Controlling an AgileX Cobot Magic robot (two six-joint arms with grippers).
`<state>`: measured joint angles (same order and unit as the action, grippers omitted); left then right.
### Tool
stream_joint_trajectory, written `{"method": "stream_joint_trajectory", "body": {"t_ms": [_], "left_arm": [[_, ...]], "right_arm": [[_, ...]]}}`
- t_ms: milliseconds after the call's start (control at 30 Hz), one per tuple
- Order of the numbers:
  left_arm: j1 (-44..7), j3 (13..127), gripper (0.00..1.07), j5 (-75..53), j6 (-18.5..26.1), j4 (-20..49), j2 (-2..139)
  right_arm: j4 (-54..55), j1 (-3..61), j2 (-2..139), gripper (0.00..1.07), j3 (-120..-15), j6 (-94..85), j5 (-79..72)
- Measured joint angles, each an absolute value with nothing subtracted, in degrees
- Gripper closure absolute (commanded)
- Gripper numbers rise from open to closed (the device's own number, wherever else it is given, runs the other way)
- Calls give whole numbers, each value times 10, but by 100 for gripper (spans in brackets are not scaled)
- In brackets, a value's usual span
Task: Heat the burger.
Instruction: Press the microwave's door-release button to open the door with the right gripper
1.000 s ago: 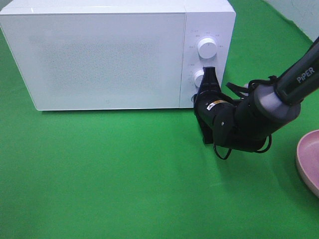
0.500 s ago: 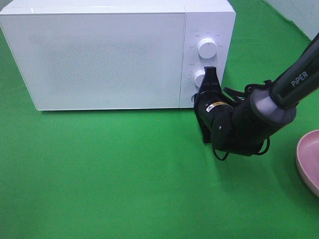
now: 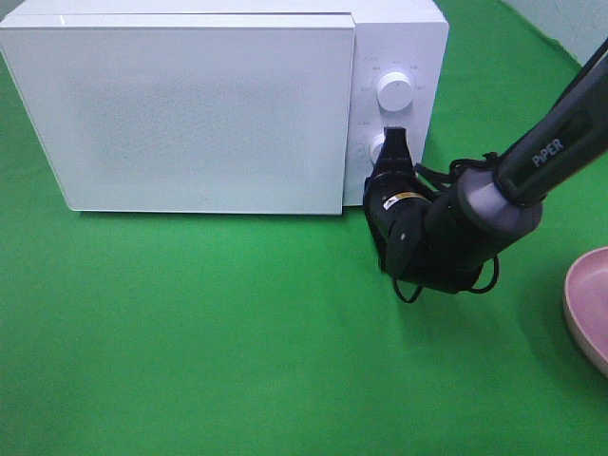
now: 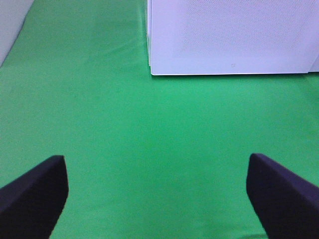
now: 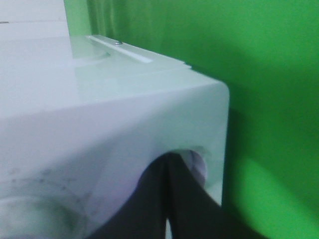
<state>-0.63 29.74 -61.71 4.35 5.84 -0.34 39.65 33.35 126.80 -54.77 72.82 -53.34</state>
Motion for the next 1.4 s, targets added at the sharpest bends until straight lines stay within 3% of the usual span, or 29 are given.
{"method": "stream_joint_trajectory", "body": {"t_ms": [967, 1400], "left_arm": [[-6, 297, 17, -617, 44, 58, -3], [-6, 297, 17, -617, 44, 58, -3]], "right_arm": [[406, 336, 1273, 107, -552, 721, -536], [338, 323, 1235, 107, -508, 745, -515]]}}
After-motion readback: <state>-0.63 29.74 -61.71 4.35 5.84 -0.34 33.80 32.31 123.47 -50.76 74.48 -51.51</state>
